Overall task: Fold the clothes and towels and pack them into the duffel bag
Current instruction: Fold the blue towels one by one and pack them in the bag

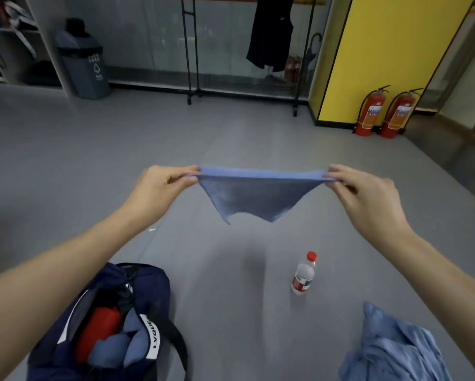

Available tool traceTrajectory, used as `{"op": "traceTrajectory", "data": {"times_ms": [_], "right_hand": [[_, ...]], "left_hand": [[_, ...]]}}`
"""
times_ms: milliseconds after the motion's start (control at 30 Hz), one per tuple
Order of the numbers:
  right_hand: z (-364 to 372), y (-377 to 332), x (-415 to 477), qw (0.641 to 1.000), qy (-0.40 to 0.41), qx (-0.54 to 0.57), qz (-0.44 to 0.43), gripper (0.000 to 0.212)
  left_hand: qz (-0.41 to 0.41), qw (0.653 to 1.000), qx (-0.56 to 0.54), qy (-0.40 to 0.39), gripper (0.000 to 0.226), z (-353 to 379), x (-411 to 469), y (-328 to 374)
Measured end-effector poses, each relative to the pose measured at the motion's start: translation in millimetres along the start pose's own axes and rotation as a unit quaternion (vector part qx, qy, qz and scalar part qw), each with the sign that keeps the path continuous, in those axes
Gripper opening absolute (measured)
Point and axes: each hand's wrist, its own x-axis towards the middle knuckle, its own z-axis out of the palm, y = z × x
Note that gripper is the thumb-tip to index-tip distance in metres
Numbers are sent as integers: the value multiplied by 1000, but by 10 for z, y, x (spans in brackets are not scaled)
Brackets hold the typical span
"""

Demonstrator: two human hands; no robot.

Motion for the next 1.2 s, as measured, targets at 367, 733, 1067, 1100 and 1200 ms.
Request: {"op": "traceTrajectory", "data": {"times_ms": [367, 733, 1067, 1100, 1200], "right_hand": [[1552, 581, -2257, 955, -265, 3, 130, 20], [2535, 620, -4057, 798, -597, -35, 80, 18], [2814, 737, -3806, 794, -592, 20, 136, 55], [2954, 863, -3595, 797, -593, 31, 110, 48], [3486, 1138, -2834, 832, -544, 30, 101, 33]], "left_hand": [[-120, 970, 91, -192, 20, 1459, -1641, -1573], [-151, 849, 211, -461, 38, 2392, -3293, -2778], [-101, 802, 294, -510, 49, 2332, -3031, -2516], [-95, 824, 279, -483, 52, 2438, -2787, -2593], [-97, 857, 295, -411, 46, 2750, -1901, -2919]]}}
